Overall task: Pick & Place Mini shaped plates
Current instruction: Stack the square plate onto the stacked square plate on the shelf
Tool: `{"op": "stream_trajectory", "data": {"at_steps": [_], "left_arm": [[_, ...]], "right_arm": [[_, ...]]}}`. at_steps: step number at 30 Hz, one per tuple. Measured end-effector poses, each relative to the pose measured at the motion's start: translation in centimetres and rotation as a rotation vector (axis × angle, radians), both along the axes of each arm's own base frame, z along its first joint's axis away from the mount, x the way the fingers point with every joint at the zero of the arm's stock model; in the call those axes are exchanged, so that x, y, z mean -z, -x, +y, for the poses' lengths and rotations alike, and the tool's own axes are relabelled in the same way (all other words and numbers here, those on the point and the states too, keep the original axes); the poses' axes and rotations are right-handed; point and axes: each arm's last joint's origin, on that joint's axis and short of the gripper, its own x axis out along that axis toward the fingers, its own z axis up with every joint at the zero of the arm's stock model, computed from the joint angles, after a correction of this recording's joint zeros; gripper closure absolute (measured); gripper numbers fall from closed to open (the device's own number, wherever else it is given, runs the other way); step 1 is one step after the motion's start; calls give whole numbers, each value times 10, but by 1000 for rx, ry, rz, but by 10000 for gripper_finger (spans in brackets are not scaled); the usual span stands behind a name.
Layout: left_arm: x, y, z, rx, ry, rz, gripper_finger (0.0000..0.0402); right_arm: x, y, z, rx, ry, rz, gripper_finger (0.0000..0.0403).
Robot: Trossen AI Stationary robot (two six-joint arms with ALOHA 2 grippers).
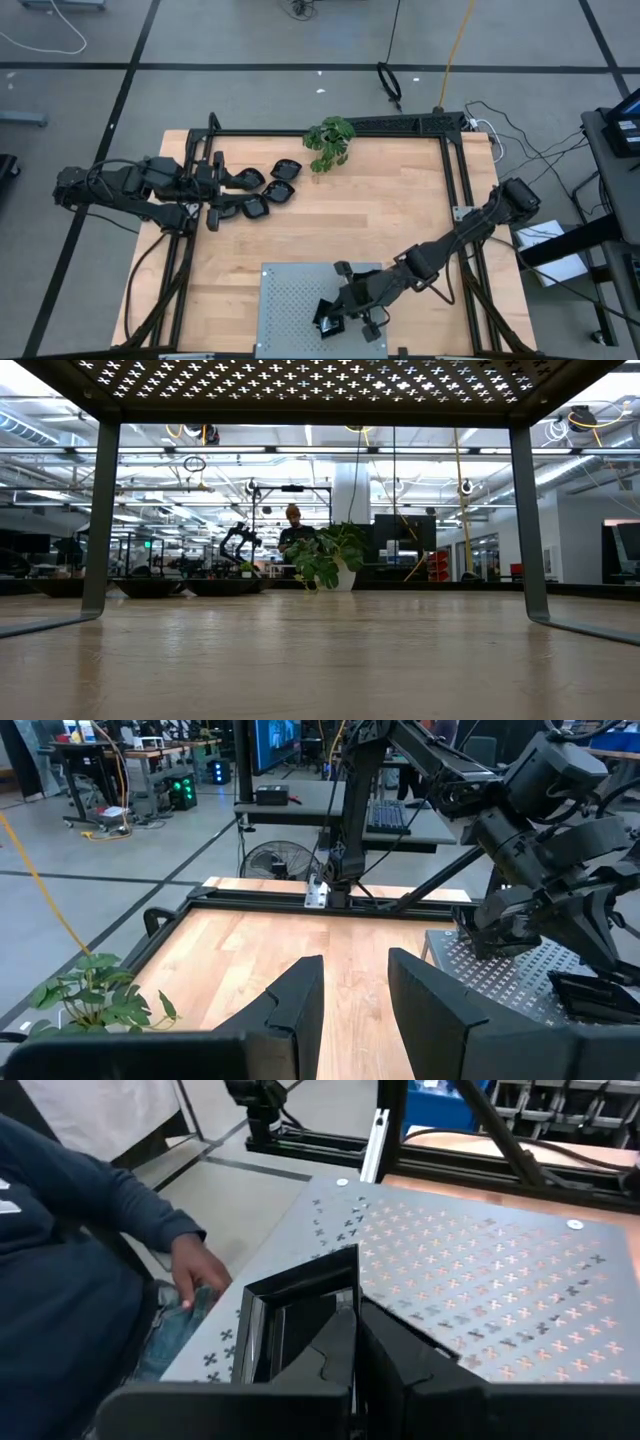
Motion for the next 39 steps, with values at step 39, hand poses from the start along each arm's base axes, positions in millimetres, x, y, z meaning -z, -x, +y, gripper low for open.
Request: {"op": "stream_trajectory", "data": {"at_steps": [39], "left_arm": [[0,0,0,0,0,0,282]], "right_arm": [[-25,-9,-8,58,76,-95,283]]}}
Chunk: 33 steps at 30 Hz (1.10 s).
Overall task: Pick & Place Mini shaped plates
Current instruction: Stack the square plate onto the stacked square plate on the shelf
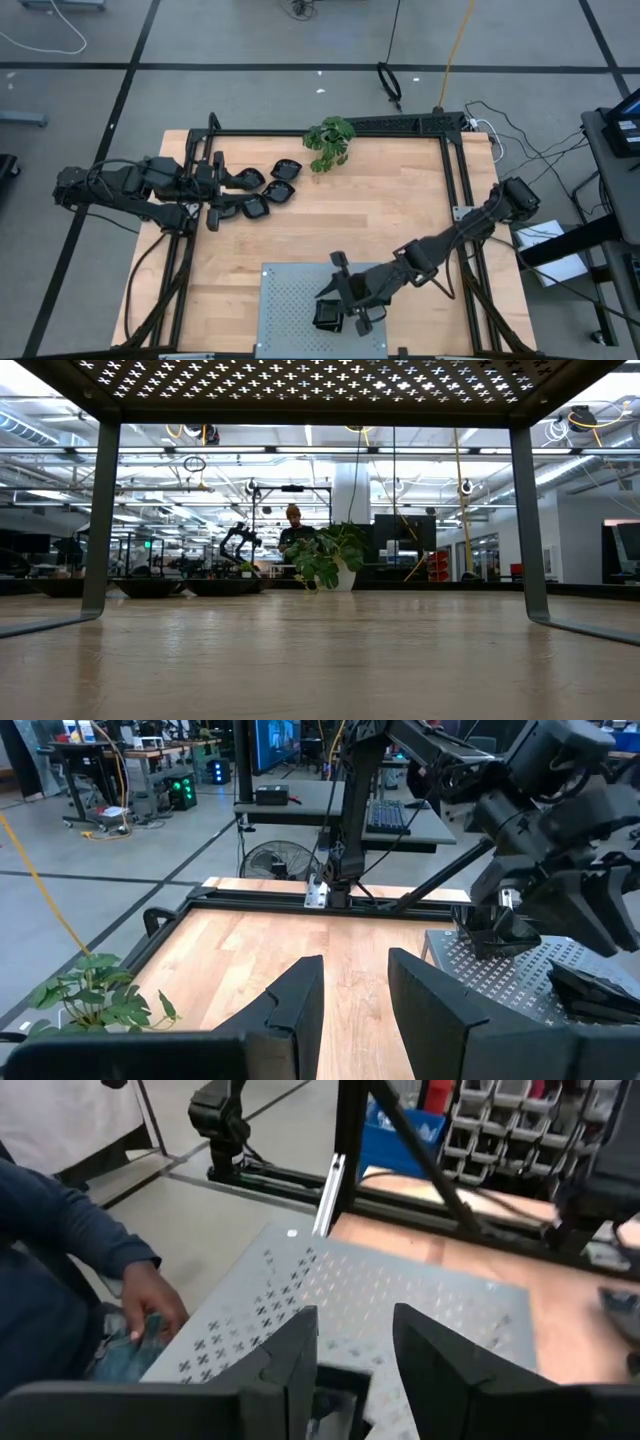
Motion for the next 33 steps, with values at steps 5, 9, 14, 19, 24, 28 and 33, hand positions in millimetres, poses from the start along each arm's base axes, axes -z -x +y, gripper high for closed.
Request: {"op": "stream_trajectory", "data": {"at_steps": [5,9,14,19,24,28,33], "left_arm": [[0,0,0,0,0,0,282],[0,0,0,0,0,0,282],[0,0,0,0,0,0,282],[0,0,0,0,0,0,282],[0,0,0,0,0,0,282],[0,0,0,0,0,1,282],[0,0,0,0,0,1,282]], "right_arm": [[-6,-7,-8,10,33,-18,284],[5,-21,-16,4,41,27,284],[13,-40,-10,-80,61,81,284],[22,-49,-3,-91,138,195,284],[17,-45,0,-87,155,208,284],[13,-41,3,-52,187,189,284],[7,-35,5,-68,200,178,284]]}}
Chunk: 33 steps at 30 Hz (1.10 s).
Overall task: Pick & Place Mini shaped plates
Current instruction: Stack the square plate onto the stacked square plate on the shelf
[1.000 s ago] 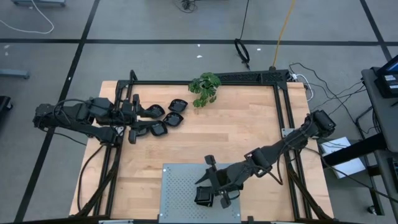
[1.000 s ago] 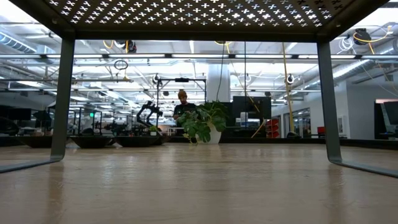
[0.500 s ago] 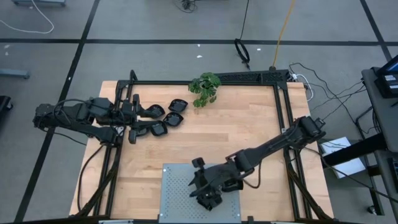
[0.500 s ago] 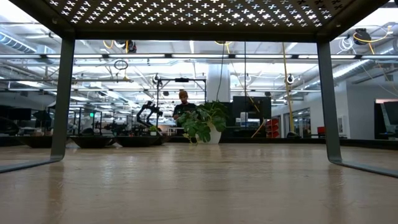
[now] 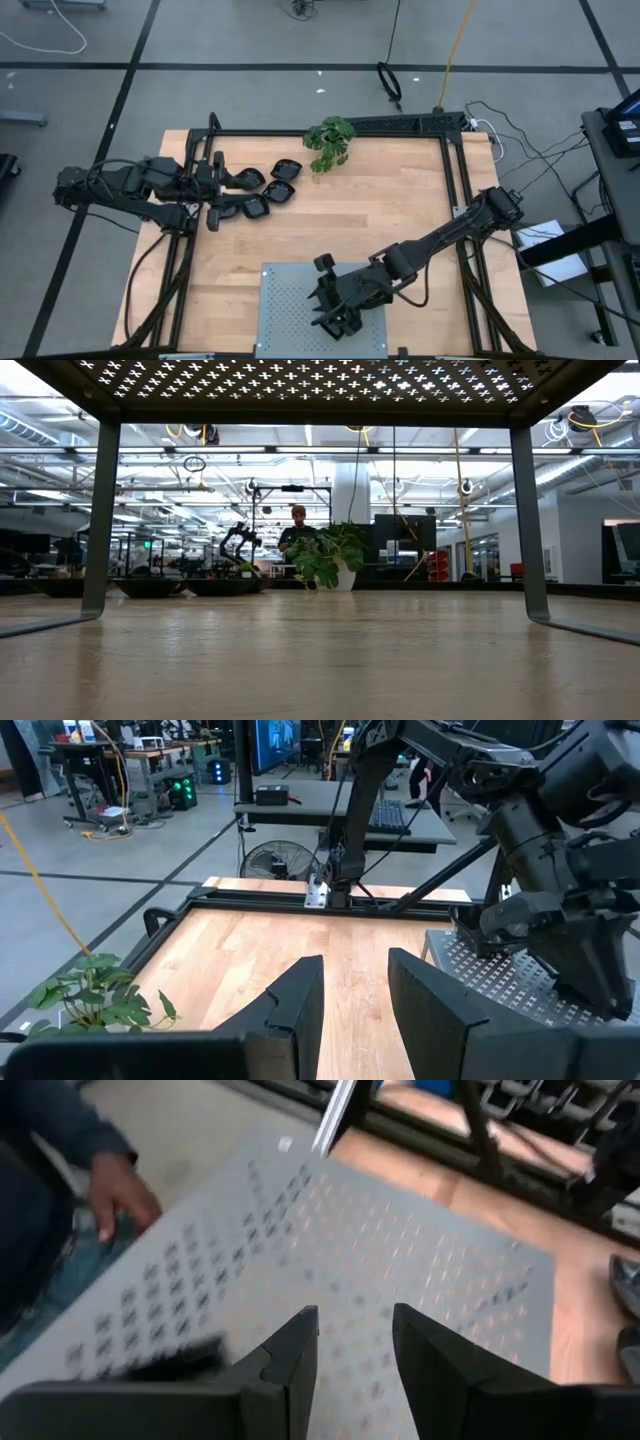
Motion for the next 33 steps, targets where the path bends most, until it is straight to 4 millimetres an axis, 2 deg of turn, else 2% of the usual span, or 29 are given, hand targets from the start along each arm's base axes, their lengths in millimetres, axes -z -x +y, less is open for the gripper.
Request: {"op": "stream_trajectory", "data": {"at_steps": [4,10,13,16,19,22,33], "left_arm": [[0,0,0,0,0,0,282],[0,0,0,0,0,0,282],[0,0,0,0,0,0,282],[0,0,0,0,0,0,282],[0,0,0,0,0,0,282],[0,0,0,0,0,-1,282],[0,0,0,0,0,0,282]], "right_arm": [[-10,12,0,-17,14,16,284],[-31,43,-1,15,38,62,284],[-34,56,13,-3,5,86,284],[-26,67,32,-40,26,124,284],[-11,70,45,-38,78,164,284],[0,69,49,-13,101,191,284],[-1,54,33,16,31,217,284]]}}
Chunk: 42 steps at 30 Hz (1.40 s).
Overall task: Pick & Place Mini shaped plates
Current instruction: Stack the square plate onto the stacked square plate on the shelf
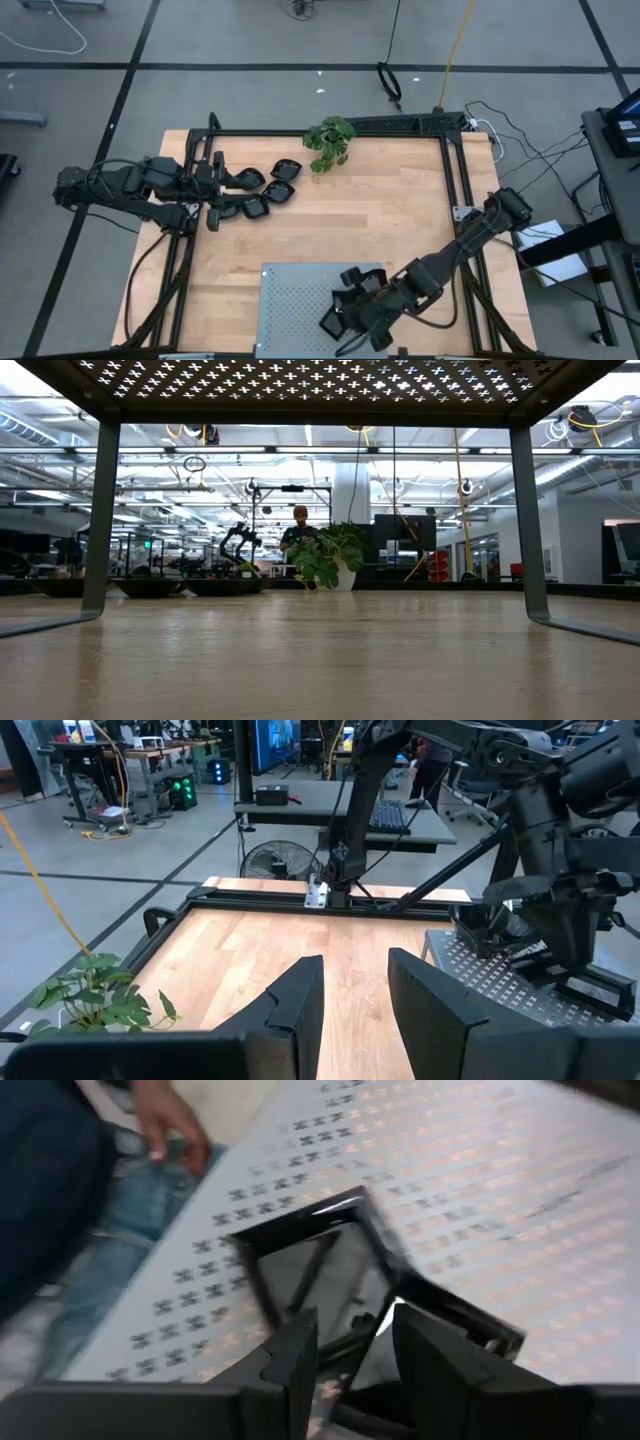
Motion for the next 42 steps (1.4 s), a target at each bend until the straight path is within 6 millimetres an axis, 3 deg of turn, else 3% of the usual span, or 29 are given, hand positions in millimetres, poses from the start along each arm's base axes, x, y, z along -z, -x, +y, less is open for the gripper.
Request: {"op": "stream_trajectory", "data": {"at_steps": [14,28,42], "left_arm": [[0,0,0,0,0,0,282],[0,0,0,0,0,0,282],[0,0,0,0,0,0,282]], "right_arm": [[-2,-4,-1,-61,-34,-4,290],[-3,-5,-1,-94,-16,-34,397],[-6,-6,2,-195,-3,-77,399]]}}
